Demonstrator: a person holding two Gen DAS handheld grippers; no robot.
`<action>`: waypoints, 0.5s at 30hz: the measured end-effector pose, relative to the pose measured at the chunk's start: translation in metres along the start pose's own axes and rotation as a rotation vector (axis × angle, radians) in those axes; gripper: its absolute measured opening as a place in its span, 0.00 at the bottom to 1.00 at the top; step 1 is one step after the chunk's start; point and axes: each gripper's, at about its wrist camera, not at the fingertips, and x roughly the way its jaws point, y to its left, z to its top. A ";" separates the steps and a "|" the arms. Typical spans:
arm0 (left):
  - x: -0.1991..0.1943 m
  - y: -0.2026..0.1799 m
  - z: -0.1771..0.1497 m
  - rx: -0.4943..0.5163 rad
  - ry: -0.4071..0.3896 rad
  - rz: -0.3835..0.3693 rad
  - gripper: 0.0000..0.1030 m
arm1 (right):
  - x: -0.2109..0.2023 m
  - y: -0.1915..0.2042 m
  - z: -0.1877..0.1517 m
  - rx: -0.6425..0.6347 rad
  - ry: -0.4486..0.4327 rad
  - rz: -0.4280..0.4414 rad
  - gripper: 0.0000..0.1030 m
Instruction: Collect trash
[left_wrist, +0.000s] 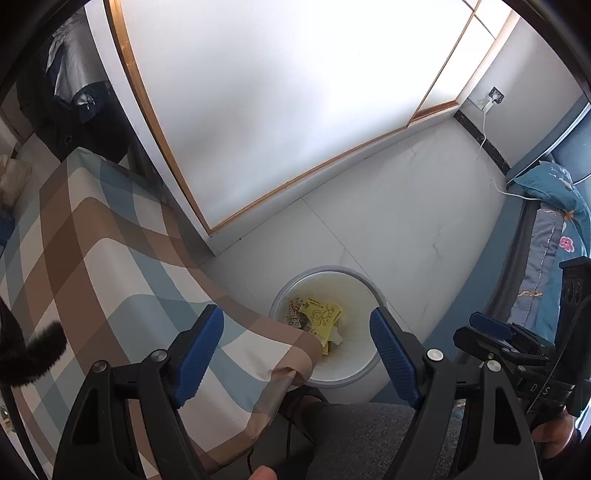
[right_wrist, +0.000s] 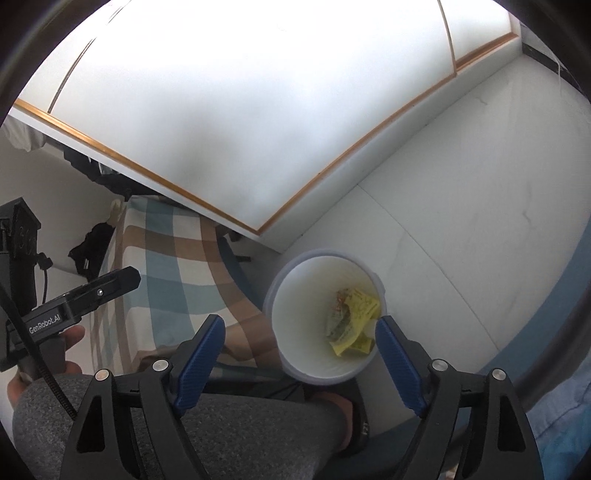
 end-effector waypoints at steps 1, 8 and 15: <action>0.000 0.000 0.000 -0.001 -0.002 0.006 0.77 | 0.000 0.000 0.000 0.000 0.000 -0.001 0.81; -0.002 -0.001 -0.001 0.000 -0.010 0.005 0.77 | -0.003 0.001 0.002 0.001 -0.008 0.000 0.81; -0.003 0.001 -0.002 -0.018 -0.009 -0.005 0.77 | -0.005 0.002 0.002 0.000 -0.012 0.004 0.81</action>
